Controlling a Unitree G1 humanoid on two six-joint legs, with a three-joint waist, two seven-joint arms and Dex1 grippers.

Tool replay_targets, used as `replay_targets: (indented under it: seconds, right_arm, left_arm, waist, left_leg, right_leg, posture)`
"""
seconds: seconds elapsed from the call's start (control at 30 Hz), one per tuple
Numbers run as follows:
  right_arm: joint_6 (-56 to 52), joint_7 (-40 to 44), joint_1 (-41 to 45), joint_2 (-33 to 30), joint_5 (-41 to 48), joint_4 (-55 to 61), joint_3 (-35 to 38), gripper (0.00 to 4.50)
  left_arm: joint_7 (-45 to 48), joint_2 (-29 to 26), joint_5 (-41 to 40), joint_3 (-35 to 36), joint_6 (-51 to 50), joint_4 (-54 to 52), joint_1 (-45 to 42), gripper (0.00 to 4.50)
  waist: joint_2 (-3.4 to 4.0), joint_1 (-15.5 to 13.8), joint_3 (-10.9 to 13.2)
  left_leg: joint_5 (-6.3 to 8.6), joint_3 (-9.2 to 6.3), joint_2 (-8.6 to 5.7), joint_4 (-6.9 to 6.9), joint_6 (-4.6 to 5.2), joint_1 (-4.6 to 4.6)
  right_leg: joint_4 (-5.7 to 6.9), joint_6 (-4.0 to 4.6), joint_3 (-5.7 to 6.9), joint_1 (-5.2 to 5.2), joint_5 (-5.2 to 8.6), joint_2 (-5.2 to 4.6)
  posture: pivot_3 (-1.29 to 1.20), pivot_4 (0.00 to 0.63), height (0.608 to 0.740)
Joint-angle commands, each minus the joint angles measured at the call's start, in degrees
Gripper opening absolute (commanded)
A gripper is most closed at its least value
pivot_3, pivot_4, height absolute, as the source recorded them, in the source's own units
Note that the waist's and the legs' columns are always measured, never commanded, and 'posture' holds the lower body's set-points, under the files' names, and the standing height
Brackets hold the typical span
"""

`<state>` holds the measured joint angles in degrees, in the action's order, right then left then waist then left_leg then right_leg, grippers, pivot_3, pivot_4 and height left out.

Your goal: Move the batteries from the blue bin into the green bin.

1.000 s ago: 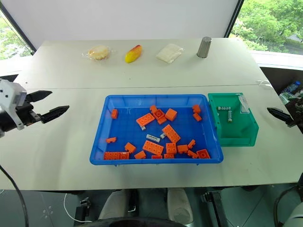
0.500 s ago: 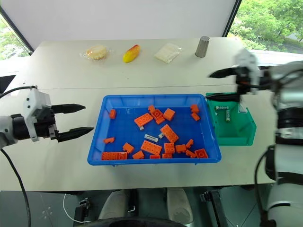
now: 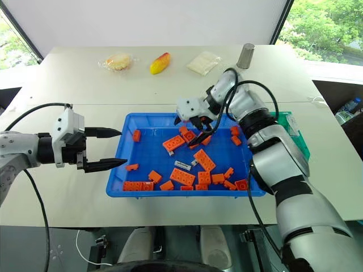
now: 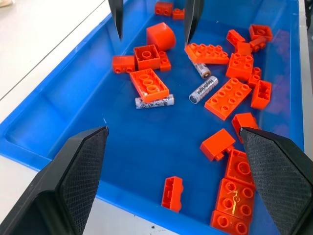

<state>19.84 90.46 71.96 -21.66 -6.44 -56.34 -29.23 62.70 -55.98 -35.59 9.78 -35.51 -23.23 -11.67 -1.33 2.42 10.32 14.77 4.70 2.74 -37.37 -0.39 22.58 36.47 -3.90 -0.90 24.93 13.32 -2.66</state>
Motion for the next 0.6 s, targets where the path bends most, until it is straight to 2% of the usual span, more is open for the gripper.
replay_targets:
  seconds: [0.03,0.37,0.6]
  right_arm:
    - [5.4,-1.8,3.1,2.2,-2.9,-4.1,0.0,4.44]
    - [11.0,-6.9,3.7,8.4,-9.8,-12.1,-0.3,4.44]
    - [11.9,-12.1,4.1,10.3,-14.9,-16.4,-1.0,4.44]
  left_arm:
    - [-1.0,0.1,-0.8,1.5,0.0,-2.8,1.0,4.50]
    - [-3.5,0.7,-1.8,3.1,-0.7,-4.6,3.0,4.50]
    - [-4.6,0.8,-2.4,2.8,-0.9,-5.2,2.6,4.50]
  waist:
    - [0.00,0.2,0.0]
    - [0.00,0.2,0.0]
    - [-0.01,0.2,0.0]
  left_leg:
    - [0.00,-0.01,0.00,0.00,0.00,-0.02]
    - [-0.06,-0.05,0.01,0.00,-0.11,-0.12]
    - [-0.08,-0.06,0.01,0.00,-0.13,-0.12]
  right_leg:
    - [0.03,-0.01,0.00,0.00,0.00,0.00]
    - [0.62,0.09,0.00,0.20,0.05,0.03]
    - [0.63,0.14,-0.01,0.20,0.08,0.02]
  posture:
    - [0.00,0.150,0.740]
    - [0.00,0.150,0.740]
    - [0.00,0.150,0.740]
